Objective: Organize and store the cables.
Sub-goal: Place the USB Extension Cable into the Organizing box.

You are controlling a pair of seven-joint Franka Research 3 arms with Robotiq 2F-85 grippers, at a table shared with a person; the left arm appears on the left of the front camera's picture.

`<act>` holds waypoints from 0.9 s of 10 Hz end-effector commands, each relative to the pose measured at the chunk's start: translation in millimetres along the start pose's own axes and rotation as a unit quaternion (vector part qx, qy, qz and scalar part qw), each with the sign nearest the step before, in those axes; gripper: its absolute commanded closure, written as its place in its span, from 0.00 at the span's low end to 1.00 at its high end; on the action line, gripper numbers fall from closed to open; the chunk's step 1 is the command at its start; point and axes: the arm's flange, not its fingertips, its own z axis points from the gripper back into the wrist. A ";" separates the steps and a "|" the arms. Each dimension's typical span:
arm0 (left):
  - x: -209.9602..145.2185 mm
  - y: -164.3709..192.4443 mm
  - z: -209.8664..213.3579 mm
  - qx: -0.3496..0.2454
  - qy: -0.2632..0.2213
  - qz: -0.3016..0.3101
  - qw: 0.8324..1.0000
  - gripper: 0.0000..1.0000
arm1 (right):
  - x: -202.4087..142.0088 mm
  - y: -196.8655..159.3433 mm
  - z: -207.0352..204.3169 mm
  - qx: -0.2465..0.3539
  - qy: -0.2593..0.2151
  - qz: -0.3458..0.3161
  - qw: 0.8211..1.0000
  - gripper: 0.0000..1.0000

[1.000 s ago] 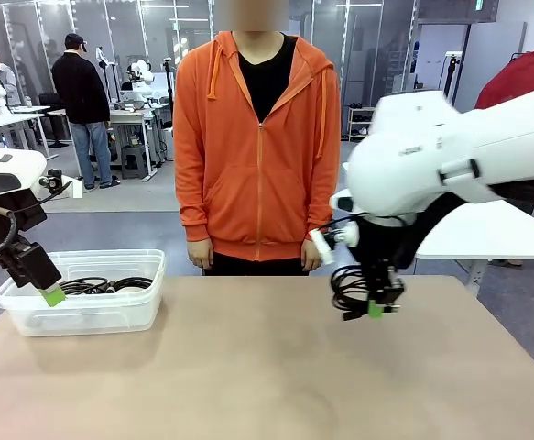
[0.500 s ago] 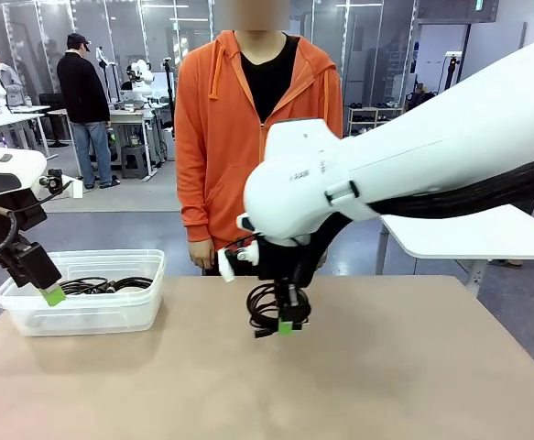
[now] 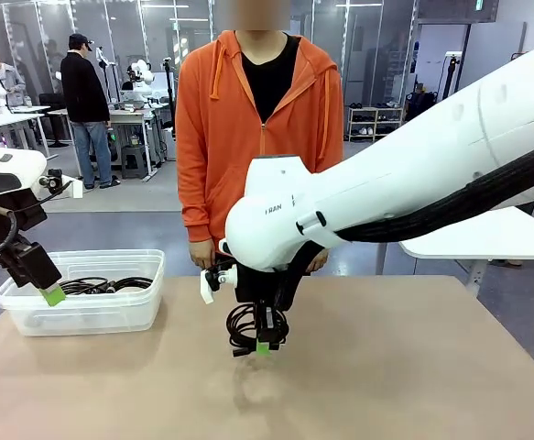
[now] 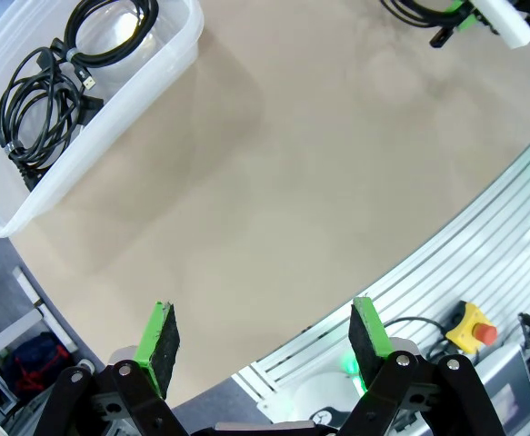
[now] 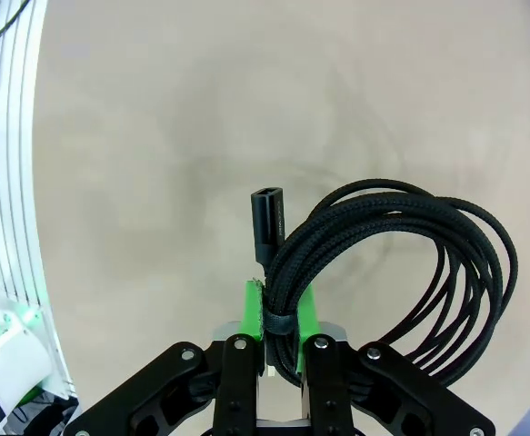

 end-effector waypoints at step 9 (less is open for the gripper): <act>2.4 1.0 0.9 0.011 0.001 0.007 1.000 0.05 | 1.5 -0.6 -48.1 0.012 -0.019 -0.031 0.999 0.20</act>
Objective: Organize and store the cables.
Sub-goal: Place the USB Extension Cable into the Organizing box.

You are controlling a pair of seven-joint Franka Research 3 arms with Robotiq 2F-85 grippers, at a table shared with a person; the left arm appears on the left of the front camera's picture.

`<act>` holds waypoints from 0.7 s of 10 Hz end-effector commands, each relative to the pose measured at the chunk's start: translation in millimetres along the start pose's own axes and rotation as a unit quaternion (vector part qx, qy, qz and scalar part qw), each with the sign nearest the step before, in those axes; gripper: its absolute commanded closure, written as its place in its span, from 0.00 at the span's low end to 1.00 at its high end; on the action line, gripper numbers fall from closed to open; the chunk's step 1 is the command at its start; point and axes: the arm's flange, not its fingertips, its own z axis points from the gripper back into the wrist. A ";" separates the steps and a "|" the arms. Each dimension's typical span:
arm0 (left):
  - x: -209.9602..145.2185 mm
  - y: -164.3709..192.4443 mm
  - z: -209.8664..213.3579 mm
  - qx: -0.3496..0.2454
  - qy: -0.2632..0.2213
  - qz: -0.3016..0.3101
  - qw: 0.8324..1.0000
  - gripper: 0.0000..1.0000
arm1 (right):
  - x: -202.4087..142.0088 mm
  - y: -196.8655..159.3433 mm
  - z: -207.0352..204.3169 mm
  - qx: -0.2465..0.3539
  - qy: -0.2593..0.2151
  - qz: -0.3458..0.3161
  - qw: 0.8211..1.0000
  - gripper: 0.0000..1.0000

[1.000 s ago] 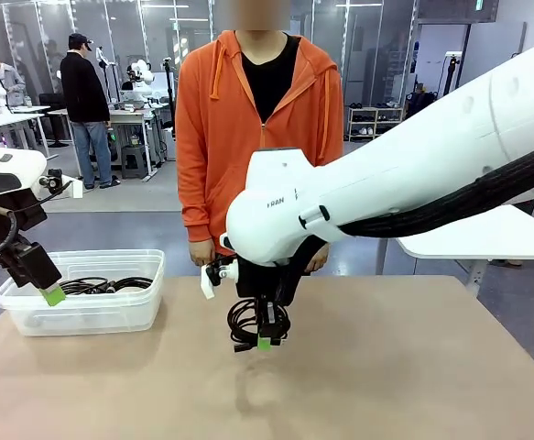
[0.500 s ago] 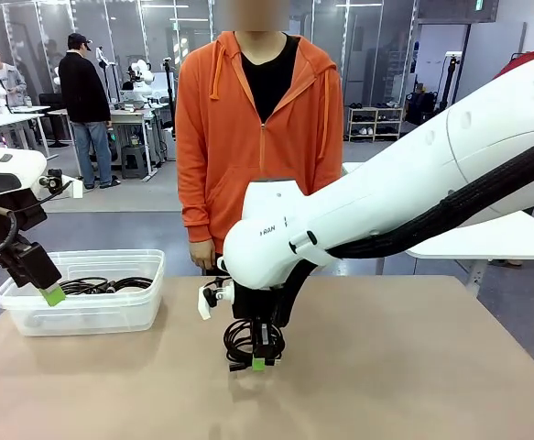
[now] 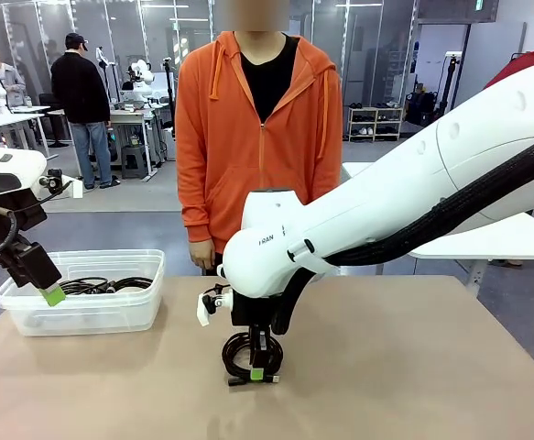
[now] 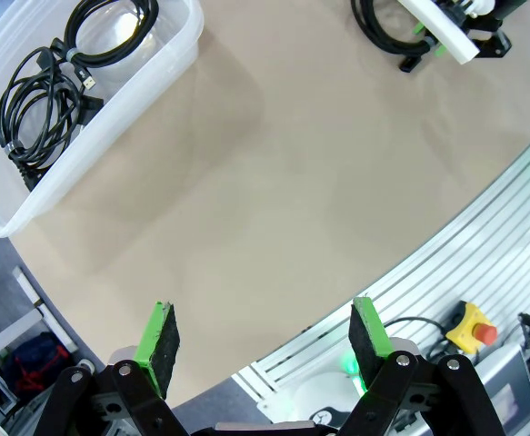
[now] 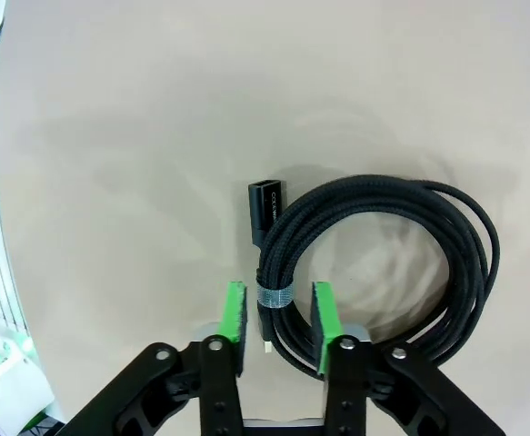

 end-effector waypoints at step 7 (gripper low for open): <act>2.5 1.0 1.0 0.011 0.001 0.007 1.000 0.05 | -19.9 22.3 40.5 -0.026 -0.018 -0.022 0.999 0.00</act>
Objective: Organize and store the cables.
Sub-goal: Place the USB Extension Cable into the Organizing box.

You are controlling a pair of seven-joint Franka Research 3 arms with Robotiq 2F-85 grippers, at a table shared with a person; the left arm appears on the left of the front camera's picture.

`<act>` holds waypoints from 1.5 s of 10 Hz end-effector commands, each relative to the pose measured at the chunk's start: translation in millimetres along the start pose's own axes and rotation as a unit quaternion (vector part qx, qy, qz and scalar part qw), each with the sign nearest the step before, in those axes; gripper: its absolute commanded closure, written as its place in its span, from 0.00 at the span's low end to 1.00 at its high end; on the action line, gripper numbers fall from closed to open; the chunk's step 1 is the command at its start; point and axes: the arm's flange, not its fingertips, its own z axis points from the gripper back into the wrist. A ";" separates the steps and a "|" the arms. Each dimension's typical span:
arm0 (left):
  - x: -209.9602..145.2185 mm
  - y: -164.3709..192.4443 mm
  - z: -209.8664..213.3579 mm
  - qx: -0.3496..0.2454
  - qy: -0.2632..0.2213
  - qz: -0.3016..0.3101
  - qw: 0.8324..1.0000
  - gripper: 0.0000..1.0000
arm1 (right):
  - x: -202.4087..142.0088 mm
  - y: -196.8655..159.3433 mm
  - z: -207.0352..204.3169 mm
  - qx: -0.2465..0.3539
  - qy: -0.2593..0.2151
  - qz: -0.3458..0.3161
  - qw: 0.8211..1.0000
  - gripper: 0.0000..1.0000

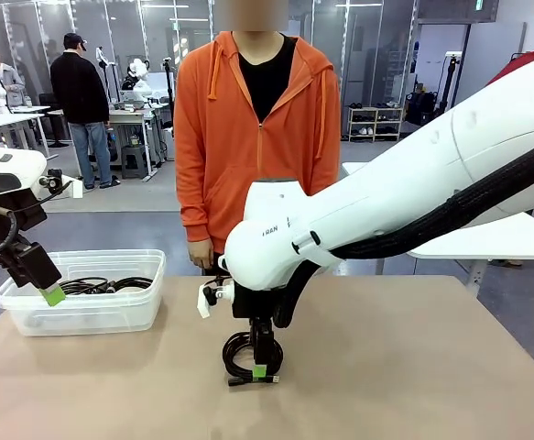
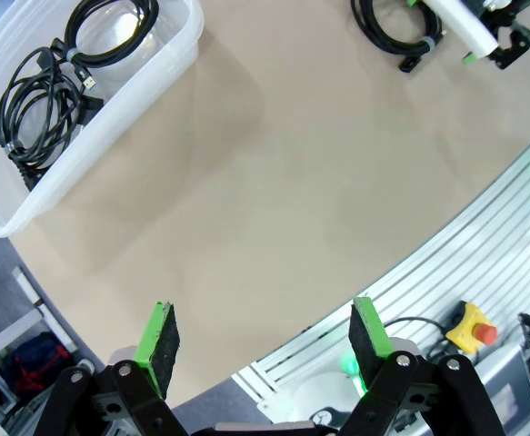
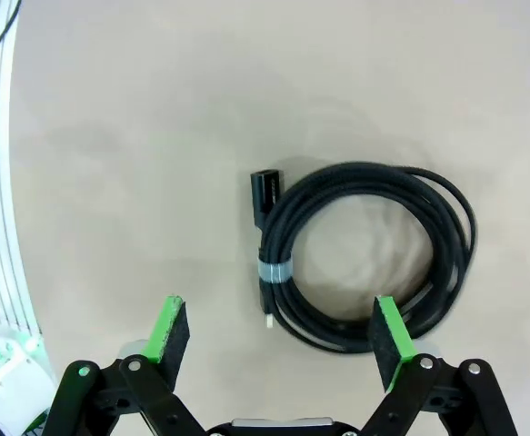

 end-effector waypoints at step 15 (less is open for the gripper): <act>2.5 0.9 1.0 0.011 0.001 0.007 1.000 0.05 | -362.2 141.7 224.6 -0.196 -0.175 -0.293 0.919 0.00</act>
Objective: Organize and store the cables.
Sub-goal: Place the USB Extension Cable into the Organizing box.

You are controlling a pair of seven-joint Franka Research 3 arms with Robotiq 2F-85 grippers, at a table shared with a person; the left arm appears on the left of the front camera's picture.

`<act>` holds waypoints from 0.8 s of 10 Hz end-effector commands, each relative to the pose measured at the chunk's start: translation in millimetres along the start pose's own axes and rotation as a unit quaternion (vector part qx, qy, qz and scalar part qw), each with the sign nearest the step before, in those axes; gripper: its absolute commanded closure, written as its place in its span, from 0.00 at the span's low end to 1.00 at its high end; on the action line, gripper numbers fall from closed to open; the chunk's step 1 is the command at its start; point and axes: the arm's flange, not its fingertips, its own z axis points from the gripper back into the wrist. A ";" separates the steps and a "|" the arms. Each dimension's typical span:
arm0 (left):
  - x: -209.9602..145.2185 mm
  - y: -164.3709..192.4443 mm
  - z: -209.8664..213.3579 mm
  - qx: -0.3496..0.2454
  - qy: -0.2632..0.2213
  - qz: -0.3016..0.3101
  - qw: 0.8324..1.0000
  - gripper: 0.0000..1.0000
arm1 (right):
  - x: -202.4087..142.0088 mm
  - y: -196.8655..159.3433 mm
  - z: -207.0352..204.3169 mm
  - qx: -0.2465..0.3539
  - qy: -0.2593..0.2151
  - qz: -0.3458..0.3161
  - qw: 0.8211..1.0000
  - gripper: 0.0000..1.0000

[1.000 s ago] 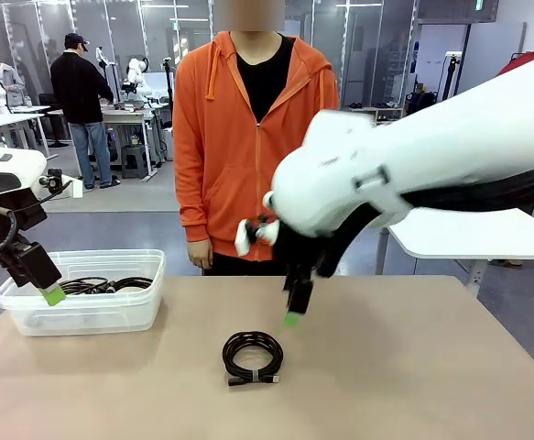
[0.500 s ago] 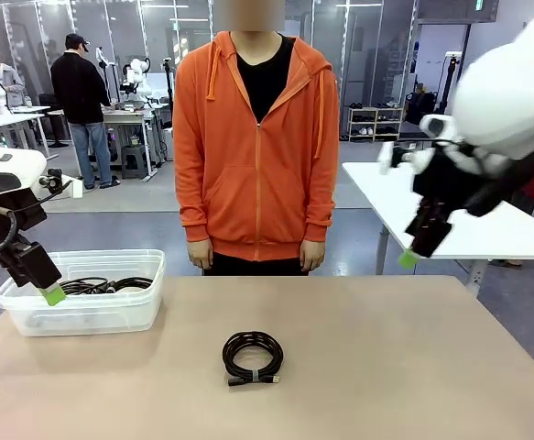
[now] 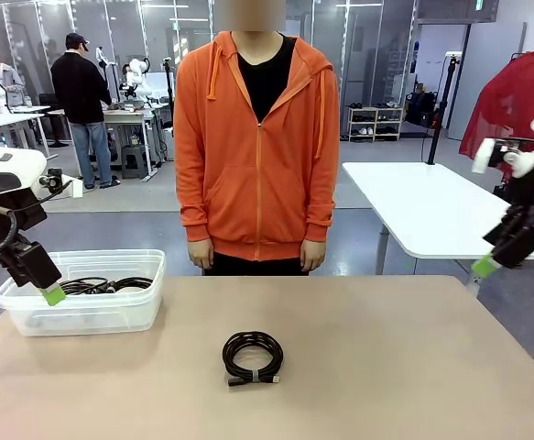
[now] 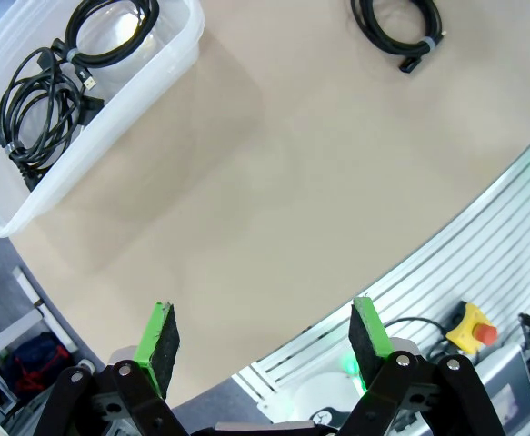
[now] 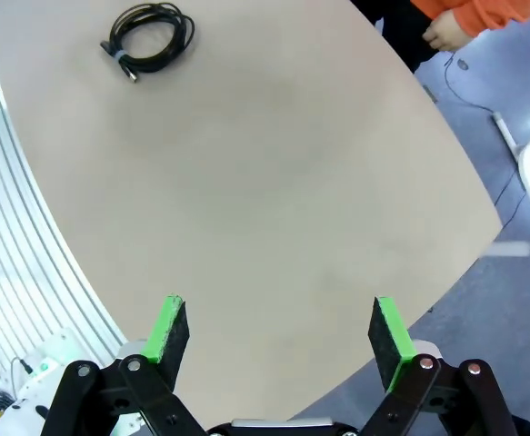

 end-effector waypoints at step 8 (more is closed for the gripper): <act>-3.0 -39.1 27.9 -0.006 0.025 -0.172 0.985 0.05 | 0.0 0.0 0.0 0.000 0.000 0.000 1.000 0.00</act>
